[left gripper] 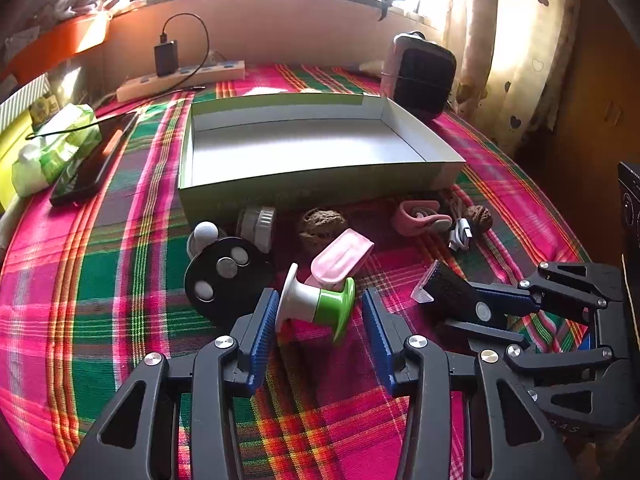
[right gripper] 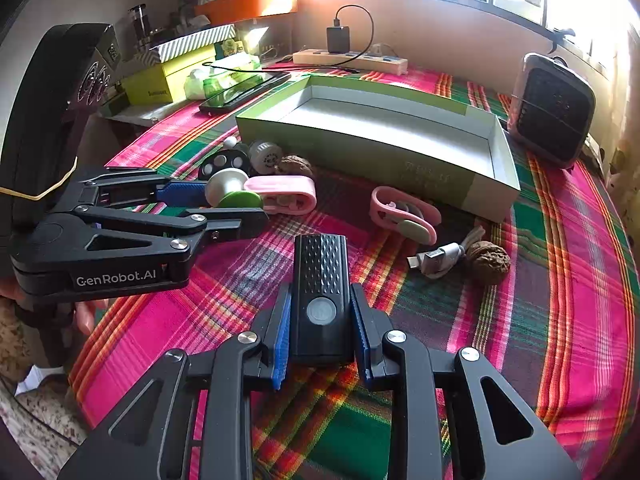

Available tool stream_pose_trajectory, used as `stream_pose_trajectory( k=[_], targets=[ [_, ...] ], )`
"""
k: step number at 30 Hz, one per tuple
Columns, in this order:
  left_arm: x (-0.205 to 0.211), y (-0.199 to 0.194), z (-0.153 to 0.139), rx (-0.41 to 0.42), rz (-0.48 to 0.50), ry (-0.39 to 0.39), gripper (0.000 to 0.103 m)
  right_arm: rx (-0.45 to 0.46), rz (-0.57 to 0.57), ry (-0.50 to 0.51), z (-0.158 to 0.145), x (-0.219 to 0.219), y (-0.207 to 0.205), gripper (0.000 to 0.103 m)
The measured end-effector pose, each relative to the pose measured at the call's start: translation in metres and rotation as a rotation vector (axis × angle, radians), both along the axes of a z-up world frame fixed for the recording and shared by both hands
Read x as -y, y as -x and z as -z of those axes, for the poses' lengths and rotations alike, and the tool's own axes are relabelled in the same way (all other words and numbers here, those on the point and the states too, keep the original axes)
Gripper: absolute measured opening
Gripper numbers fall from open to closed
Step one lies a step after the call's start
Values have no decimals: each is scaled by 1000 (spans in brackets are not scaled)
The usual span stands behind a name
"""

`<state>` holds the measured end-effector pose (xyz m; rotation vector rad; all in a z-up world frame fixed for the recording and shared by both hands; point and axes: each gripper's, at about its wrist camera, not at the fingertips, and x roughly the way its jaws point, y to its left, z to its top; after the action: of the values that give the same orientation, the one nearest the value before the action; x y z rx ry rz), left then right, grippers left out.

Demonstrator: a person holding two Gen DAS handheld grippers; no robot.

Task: Organize objects
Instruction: 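Grasp the white-and-green spool with the left tool while the right tool holds the remote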

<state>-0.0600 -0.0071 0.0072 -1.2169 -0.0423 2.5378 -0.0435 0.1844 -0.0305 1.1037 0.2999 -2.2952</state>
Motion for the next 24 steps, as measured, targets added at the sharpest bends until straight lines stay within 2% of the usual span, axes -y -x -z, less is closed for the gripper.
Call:
stream_pose_trajectory(
  k=[3, 11, 15, 24],
  targets=[
    [0, 2, 0, 13, -14, -12, 41, 0, 6, 1, 0, -1, 0, 28],
    [-5, -2, 0, 4, -32, 34, 41, 5, 27, 12, 0, -2, 0, 28],
    [-7, -3, 0, 0, -49, 77, 33, 14, 39, 31, 0, -4, 0, 28],
    [-8, -4, 0, 4, -67, 82, 33, 8, 53, 26, 0, -3, 0, 28]
  ],
)
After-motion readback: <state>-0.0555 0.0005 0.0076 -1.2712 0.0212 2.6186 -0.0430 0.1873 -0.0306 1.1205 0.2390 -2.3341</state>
